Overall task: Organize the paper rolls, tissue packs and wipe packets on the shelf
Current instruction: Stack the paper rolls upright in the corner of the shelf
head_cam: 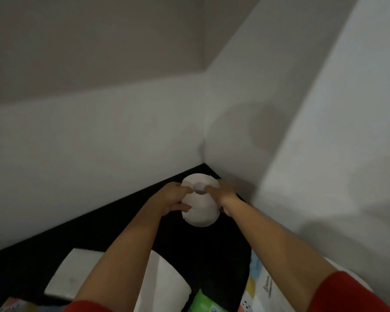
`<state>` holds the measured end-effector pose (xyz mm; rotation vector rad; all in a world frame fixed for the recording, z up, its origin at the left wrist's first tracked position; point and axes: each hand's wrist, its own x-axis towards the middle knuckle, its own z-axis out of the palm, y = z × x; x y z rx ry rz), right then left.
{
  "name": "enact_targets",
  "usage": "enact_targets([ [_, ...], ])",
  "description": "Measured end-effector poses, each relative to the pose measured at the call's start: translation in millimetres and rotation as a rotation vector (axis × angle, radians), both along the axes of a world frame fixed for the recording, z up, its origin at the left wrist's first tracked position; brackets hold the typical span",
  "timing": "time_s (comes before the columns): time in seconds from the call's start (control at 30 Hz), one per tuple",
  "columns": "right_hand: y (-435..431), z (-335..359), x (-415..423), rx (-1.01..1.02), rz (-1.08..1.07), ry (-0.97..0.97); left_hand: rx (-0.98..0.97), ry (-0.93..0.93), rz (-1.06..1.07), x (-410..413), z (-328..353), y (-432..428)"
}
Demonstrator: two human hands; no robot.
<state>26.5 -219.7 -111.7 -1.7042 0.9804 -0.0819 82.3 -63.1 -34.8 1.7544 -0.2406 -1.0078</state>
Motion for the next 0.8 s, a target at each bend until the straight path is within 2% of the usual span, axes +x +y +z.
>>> enact_targets([
  [0.17, 9.2, 44.5, -7.8, 0.029, -0.004, -0.085, -0.059, -0.012, 0.073, 8.7, -4.8, -10.1],
  [0.43, -2.5, 46.7, 2.0, -0.178, 0.036, -0.171, -0.079, -0.132, 0.145, 21.8, -12.9, -30.2],
  [0.63, -18.4, 45.0, 16.4, -0.307, 0.011, -0.208, -0.117, -0.133, 0.159, 30.1, -7.0, -46.9],
  [0.8, -26.4, 33.9, 25.0, -0.289, -0.009, -0.247, -0.092, -0.103, 0.157, 36.8, -10.2, -55.3],
])
